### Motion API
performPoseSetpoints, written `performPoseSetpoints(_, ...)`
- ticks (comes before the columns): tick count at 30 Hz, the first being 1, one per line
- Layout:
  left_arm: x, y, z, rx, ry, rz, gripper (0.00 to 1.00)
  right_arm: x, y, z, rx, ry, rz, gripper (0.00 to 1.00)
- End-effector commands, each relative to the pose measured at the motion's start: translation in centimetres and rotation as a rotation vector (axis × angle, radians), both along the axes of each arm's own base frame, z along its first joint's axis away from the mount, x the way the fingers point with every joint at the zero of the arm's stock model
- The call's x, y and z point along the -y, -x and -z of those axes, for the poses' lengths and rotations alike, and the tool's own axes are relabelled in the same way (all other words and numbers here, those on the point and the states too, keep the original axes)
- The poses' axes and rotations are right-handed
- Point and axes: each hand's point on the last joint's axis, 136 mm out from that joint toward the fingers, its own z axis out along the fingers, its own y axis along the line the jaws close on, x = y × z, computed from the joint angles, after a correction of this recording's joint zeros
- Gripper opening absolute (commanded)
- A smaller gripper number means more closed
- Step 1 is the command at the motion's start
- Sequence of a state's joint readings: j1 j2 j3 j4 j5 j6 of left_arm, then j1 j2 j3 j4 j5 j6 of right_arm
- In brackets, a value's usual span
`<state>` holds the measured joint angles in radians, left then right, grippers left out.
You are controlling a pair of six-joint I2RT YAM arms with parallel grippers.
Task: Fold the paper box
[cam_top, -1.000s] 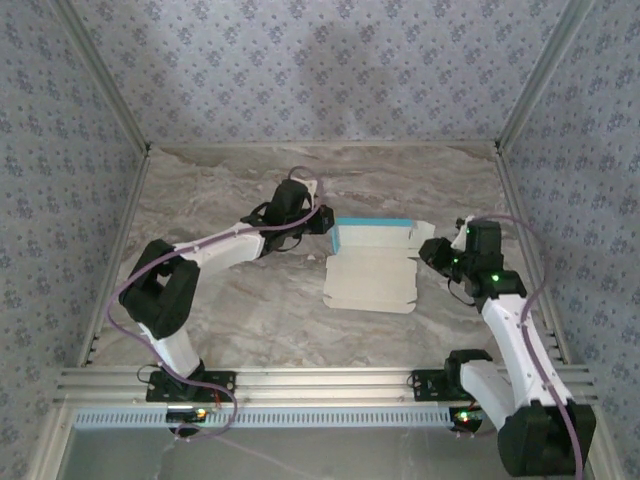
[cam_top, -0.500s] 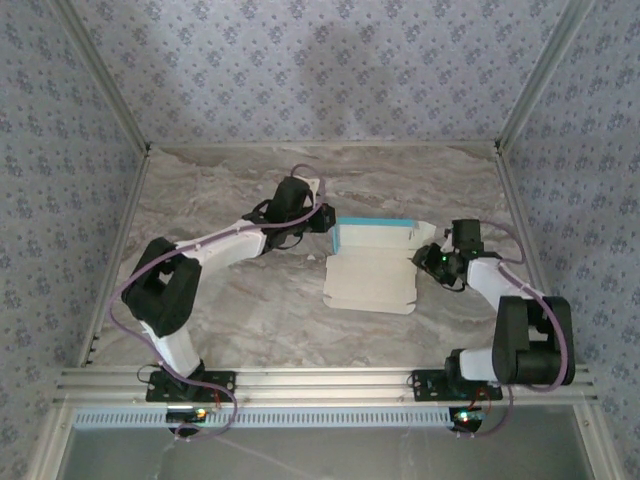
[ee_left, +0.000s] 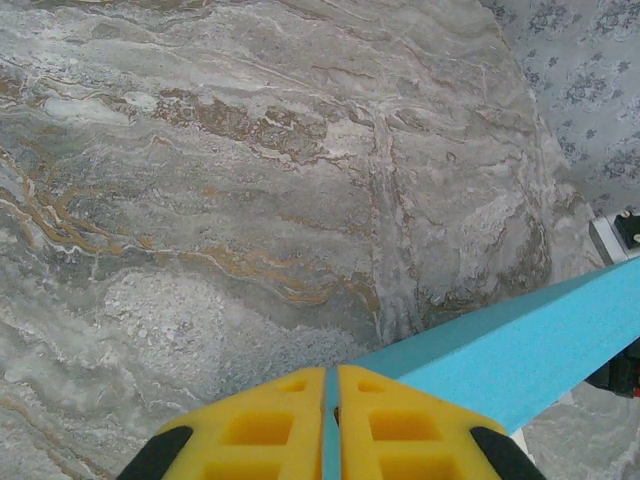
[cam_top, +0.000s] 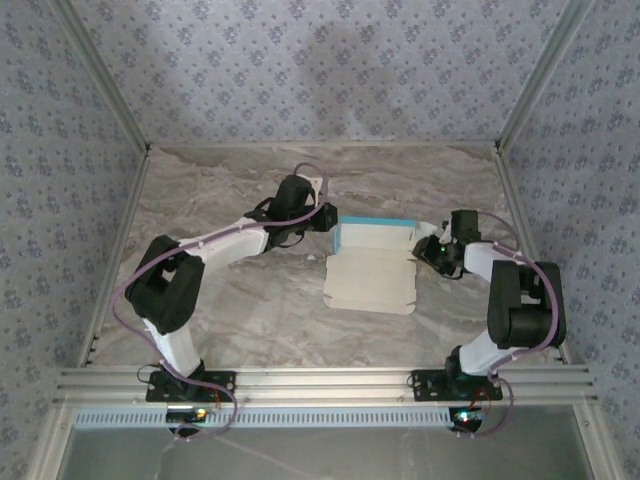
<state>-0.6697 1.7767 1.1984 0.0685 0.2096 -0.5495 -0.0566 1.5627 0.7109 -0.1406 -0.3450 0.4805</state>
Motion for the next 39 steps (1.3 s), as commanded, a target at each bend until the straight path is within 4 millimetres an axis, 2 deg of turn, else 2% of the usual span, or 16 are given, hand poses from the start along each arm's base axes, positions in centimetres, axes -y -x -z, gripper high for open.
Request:
performPoseSetpoints(1, -0.3, 1.1, 2.1, -0.050, -0.067, 0.029, 0.11, -0.8, -2.3, -0.5, 0.070, -0.039, -0.044, 0.39)
performPoseSetpoints(7, -0.2, 1.1, 2.1, -0.054, -0.058, 0.034, 0.11, -2.9, -2.4, -0.5, 0.078, -0.160, -0.089, 0.35)
performPoseSetpoints(18, -0.2, 1.2, 2.5, -0.058, -0.061, 0.037, 0.10, -2.4, -3.7, -2.2, 0.155, -0.116, -0.087, 0.28)
performPoseSetpoints(28, -0.1, 1.1, 2.5, -0.060, -0.058, 0.037, 0.10, -4.8, -3.3, -3.2, 0.204, -0.186, -0.172, 0.26)
performPoseSetpoints(32, 0.0, 1.1, 2.4, -0.061, -0.054, 0.034, 0.10, -5.3, -3.0, -2.4, 0.180, -0.175, -0.194, 0.24)
performPoseSetpoints(39, 0.1, 1.1, 2.3, -0.065, -0.050, 0.034, 0.10, -5.2, -2.6, 0.4, 0.076, -0.149, -0.187, 0.17)
